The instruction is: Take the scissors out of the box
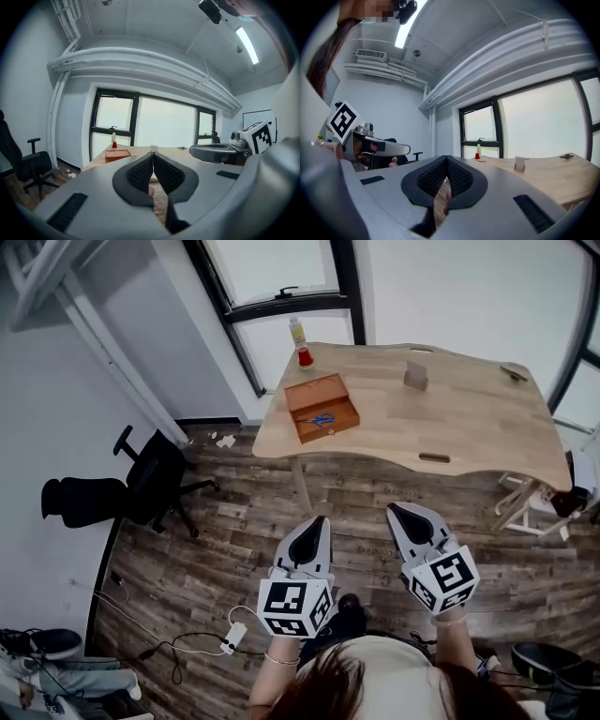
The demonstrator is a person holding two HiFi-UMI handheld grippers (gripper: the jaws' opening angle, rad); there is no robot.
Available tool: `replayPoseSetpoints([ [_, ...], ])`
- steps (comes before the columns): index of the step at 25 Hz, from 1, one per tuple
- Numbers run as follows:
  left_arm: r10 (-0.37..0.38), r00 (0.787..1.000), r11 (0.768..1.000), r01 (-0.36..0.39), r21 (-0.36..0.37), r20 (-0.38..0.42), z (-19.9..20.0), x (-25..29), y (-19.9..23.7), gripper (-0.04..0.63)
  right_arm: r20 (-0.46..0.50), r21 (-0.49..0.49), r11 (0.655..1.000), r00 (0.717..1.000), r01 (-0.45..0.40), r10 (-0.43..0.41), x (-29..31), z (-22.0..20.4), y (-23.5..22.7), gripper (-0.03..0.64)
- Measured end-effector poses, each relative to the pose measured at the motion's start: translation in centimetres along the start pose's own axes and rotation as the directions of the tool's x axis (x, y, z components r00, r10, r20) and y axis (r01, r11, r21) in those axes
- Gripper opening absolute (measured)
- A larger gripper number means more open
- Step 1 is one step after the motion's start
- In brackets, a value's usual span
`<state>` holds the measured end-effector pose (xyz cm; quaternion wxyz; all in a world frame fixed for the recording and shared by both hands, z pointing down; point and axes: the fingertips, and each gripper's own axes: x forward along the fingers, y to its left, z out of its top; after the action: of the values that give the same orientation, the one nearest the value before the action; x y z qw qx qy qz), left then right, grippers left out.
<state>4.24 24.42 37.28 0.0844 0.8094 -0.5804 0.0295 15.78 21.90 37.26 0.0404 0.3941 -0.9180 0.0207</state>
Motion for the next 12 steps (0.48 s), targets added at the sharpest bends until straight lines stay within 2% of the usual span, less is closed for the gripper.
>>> replayPoseSetpoints([
  [12,-0.065,0.998,0.998,0.065,-0.003,0.000,1.0,4.4,4.9,0.020,-0.015,-0.007,0.999,0.999,0.044,-0.044,7.3,0.7,-1.0,0.027],
])
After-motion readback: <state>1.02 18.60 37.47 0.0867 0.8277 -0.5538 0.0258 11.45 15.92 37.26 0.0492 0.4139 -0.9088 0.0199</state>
